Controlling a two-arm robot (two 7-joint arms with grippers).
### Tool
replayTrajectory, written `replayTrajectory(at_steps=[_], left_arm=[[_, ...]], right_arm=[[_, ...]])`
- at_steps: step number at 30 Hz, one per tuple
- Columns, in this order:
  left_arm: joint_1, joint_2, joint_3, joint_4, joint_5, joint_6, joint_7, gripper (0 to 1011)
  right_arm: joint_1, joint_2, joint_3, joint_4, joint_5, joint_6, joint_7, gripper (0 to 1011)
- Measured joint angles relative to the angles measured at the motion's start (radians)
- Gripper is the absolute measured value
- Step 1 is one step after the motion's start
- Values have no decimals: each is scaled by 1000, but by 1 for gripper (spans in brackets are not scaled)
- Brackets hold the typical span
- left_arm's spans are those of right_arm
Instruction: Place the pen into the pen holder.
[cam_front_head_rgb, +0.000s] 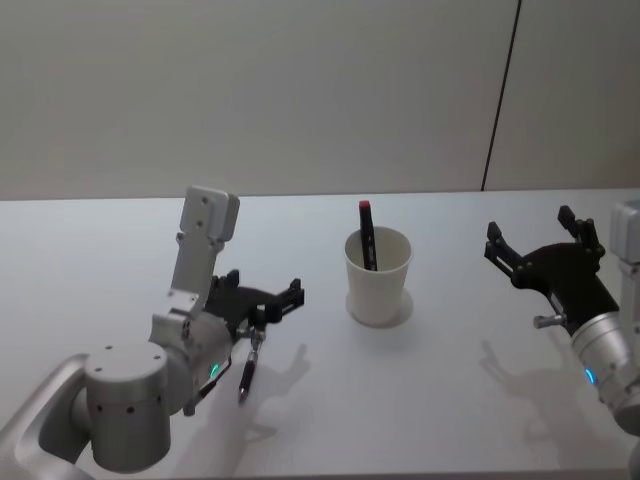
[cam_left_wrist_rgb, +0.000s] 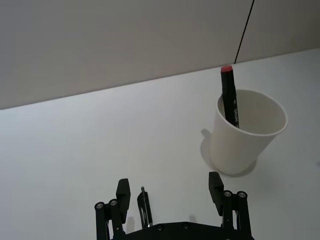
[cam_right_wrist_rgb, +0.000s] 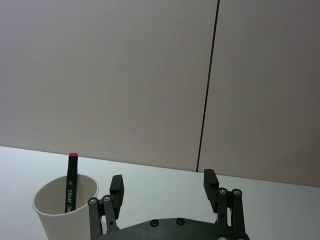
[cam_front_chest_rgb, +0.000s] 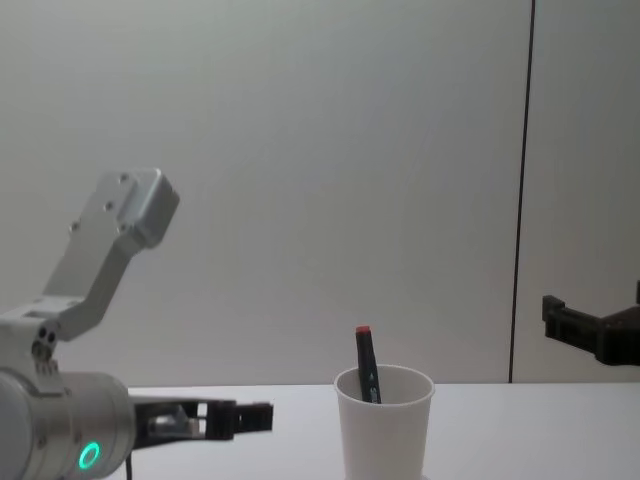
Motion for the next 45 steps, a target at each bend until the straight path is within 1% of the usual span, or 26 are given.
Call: replayTrajectory(at_steps=[8,15,25,45], left_arm=[[2,-6,1,14,-9,66,14,1003],[8,-8,2,28,-10,98,18,1003],[11,-11,4,48,-2,119,17,1003],[-2,-27,15,103,73,160,-10,1003]], right_arm=[[0,0,0,0,0,0,0,1001],[0,0,0,0,0,0,0,1001],[0,0,0,0,0,0,0,1001],[0,0,0,0,0,0,0,1001]])
